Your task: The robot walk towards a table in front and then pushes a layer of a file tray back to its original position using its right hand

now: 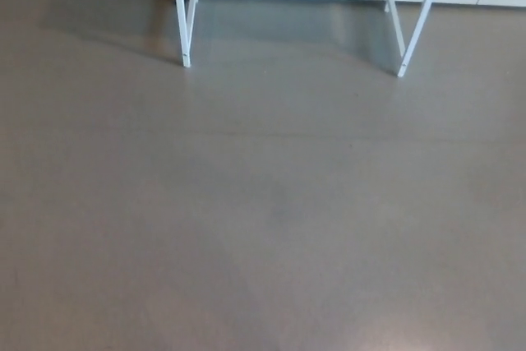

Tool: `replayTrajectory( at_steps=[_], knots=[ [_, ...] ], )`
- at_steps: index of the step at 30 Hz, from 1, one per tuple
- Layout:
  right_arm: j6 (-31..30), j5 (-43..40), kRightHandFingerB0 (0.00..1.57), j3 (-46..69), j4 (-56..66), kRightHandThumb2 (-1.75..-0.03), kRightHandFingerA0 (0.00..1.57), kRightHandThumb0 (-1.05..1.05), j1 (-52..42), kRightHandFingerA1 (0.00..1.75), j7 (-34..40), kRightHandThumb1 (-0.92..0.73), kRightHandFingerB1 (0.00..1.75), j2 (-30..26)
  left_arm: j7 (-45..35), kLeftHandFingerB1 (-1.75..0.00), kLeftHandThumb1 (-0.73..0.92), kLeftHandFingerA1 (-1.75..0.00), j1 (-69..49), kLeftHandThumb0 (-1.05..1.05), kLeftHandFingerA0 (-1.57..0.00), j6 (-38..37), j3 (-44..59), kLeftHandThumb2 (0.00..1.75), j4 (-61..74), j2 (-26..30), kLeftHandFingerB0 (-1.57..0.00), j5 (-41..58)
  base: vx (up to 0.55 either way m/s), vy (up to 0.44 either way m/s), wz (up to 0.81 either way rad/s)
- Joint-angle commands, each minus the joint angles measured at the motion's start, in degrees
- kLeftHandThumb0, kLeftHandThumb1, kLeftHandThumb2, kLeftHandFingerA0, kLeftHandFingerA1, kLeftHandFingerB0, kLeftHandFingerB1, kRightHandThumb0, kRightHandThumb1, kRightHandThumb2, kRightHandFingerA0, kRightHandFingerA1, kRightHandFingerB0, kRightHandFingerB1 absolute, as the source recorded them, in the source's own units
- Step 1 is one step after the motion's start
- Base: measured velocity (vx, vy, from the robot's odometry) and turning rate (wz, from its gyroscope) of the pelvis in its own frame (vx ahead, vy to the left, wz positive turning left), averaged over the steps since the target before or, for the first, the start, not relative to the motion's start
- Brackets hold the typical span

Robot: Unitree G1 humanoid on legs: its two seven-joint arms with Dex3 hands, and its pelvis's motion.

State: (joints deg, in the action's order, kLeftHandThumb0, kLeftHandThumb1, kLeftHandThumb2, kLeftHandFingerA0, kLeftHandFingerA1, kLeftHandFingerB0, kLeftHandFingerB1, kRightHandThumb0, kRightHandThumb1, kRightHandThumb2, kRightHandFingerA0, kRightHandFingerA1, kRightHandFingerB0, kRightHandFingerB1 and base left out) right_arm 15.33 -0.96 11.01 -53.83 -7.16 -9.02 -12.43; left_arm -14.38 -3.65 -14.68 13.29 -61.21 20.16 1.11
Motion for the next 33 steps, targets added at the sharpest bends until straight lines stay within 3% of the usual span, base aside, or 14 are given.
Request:
replayTrajectory(
  at_steps=[1,16,33],
  knots=[
    [0.76,-0.22,0.37,-0.16,-0.81,-0.56,0.53,-0.18,0.24,0.44,0.22,-0.58,0.37,-0.74,-0.06,-0.34,0.59,-0.44,-0.6,-0.14,-0.45,-2.22,-0.03,0.57,-0.65,0.39,-0.37,0.6,0.21,0.006,0.12],
    [0.72,0.3,0.37,-1.36,-0.27,-0.56,0.56,-0.2,0.86,0.46,0.98,-0.57,0.38,-1.26,0.96,-0.4,0.53,-0.44,-0.56,-0.25,-0.42,-3.07,-0.93,0.62,-0.91,0.88,-0.42,0.11,0.27,-0.158,0.09],
    [0.51,0.88,0.38,-3.16,-1.02,-0.57,0.55,-0.21,1.88,0.46,1.47,-0.57,0.38,-1.24,2.31,-0.41,0.52,-0.46,-1.95,-0.28,-0.42,-5.76,-1.97,0.64,-2.54,1.85,-0.43,-0.68,0.32,0.136,-0.15]
  ],
)
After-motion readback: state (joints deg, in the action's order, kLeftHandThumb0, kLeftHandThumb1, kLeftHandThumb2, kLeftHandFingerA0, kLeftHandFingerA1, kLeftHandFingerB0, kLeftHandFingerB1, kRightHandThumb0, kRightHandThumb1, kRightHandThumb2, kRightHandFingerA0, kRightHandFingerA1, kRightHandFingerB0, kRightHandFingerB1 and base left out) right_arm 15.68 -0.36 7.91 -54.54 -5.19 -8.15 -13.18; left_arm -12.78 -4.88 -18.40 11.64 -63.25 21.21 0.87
